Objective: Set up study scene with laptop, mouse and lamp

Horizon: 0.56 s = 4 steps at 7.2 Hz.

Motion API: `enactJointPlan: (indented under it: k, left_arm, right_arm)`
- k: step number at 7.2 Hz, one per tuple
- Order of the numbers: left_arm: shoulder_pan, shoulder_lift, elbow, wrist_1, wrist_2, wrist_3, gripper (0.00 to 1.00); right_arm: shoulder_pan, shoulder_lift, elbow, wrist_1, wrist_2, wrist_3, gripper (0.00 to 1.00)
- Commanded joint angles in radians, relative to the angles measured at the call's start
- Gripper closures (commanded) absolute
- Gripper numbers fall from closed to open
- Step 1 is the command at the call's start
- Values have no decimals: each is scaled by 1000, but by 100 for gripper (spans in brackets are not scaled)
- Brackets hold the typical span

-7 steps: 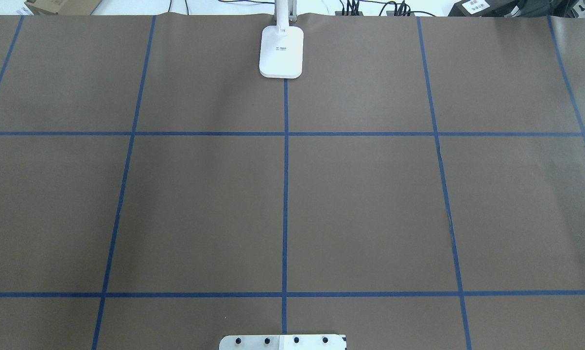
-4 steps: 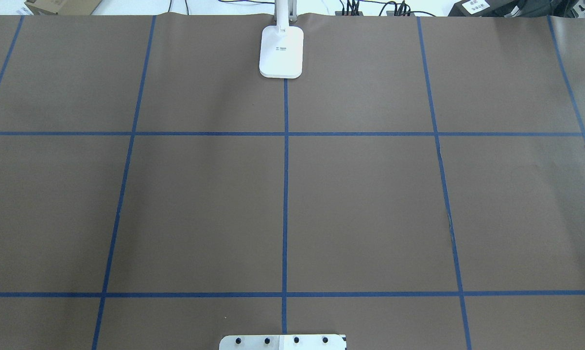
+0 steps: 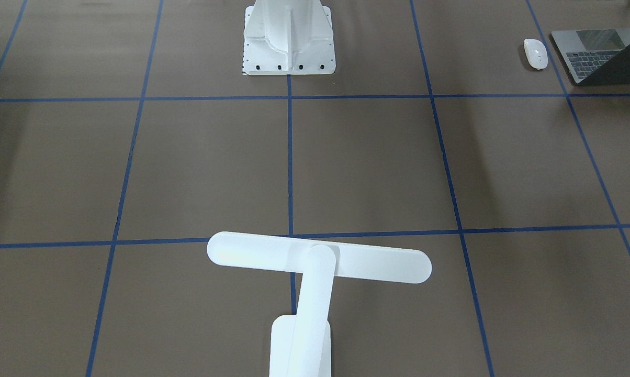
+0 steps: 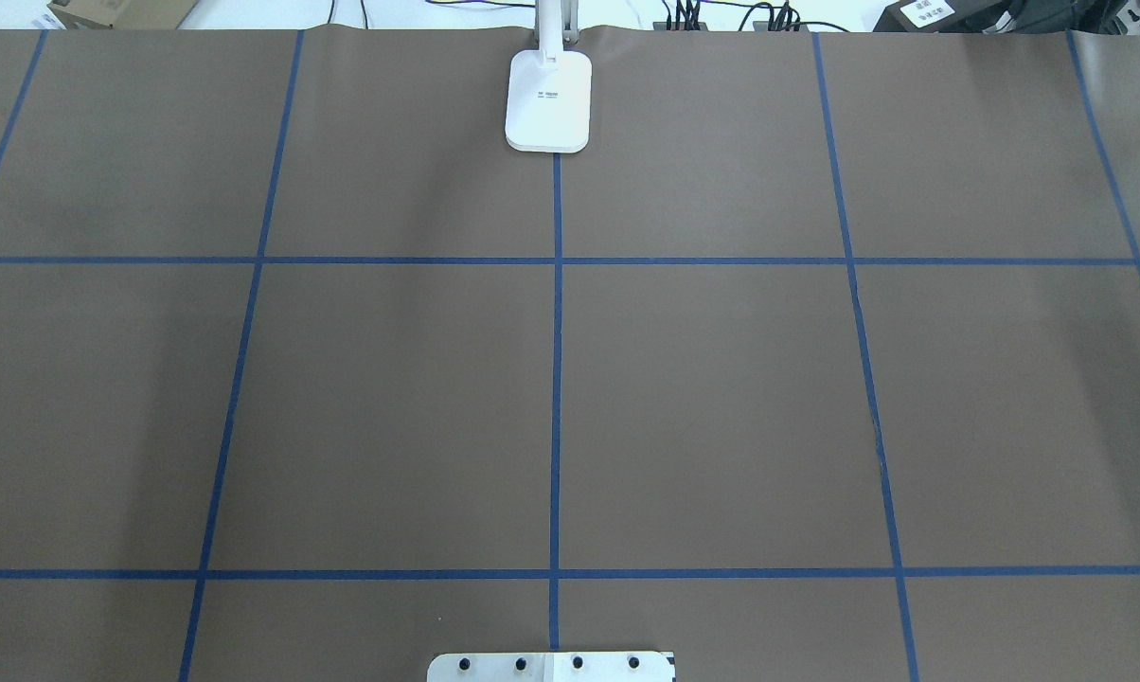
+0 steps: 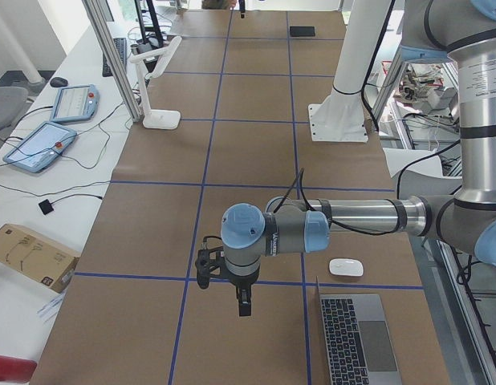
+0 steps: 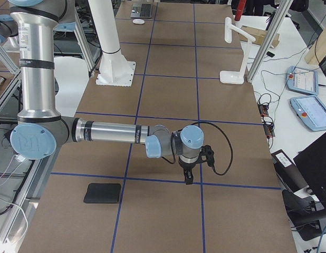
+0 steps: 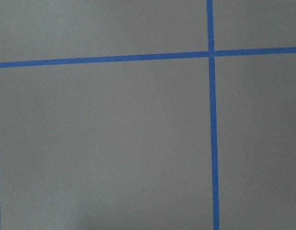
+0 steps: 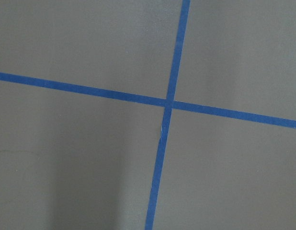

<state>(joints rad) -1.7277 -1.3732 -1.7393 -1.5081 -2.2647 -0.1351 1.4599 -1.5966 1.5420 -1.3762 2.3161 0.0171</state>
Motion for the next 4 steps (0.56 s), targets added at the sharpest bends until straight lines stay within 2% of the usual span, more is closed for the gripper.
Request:
enactJointPlan:
  k: [1,2,4]
  left_arm:
    - [-73,72,-5,17,-6,-252,0]
    - [-113,112,-8,53,-7,-355,0]
    - [-241,115,-23,208,0,-377,2]
  right_arm:
    - [-1,0,1,2,0,0,0]
    - [-1,-6,1,15,0,0,0]
    - [-1,-12,1,26,0,-2,0]
